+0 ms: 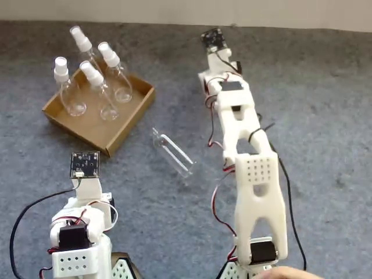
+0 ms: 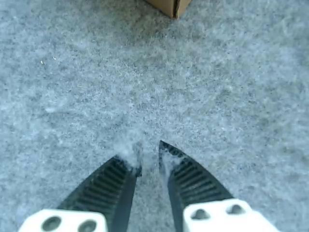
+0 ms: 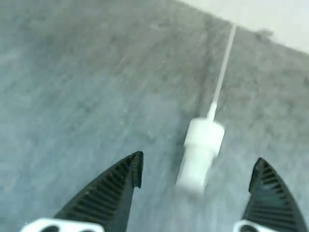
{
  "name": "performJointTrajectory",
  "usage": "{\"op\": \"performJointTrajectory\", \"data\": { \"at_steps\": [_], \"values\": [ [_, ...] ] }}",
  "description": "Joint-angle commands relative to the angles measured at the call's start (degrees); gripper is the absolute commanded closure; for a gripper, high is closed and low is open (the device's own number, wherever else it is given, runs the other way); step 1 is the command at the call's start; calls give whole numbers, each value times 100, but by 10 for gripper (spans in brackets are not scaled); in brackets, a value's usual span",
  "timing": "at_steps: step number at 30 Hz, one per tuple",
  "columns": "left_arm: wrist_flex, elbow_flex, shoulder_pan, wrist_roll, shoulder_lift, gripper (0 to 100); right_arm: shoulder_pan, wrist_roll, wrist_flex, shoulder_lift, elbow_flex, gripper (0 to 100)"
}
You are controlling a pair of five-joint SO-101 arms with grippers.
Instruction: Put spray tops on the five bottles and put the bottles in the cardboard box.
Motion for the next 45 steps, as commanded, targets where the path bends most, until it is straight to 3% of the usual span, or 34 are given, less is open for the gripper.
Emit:
{"op": "performJointTrajectory", "data": {
  "at_steps": [1, 6, 12, 20, 25, 31, 39, 45],
  "values": [
    [35, 119, -48, -44, -22, 995, 207, -70, 119, 1121, -2730, 681],
    [35, 119, -48, -44, -22, 995, 382, -70, 119, 2167, -4057, 690],
    [35, 119, -48, -44, -22, 995, 462, -53, 136, 2360, -4048, 889],
    [35, 119, -48, -44, -22, 995, 418, -35, 620, 2404, -4040, 861],
    [35, 119, -48, -44, -22, 995, 523, -35, 945, 2404, -4084, 967],
    [35, 119, -48, -44, -22, 995, 708, -35, 1675, 2343, -4215, 993],
    [35, 119, -48, -44, -22, 995, 848, -18, 3301, 2141, -5895, 993],
    [35, 119, -48, -44, -22, 995, 848, -9, 4479, 1279, -5719, 993]
  ]
}}
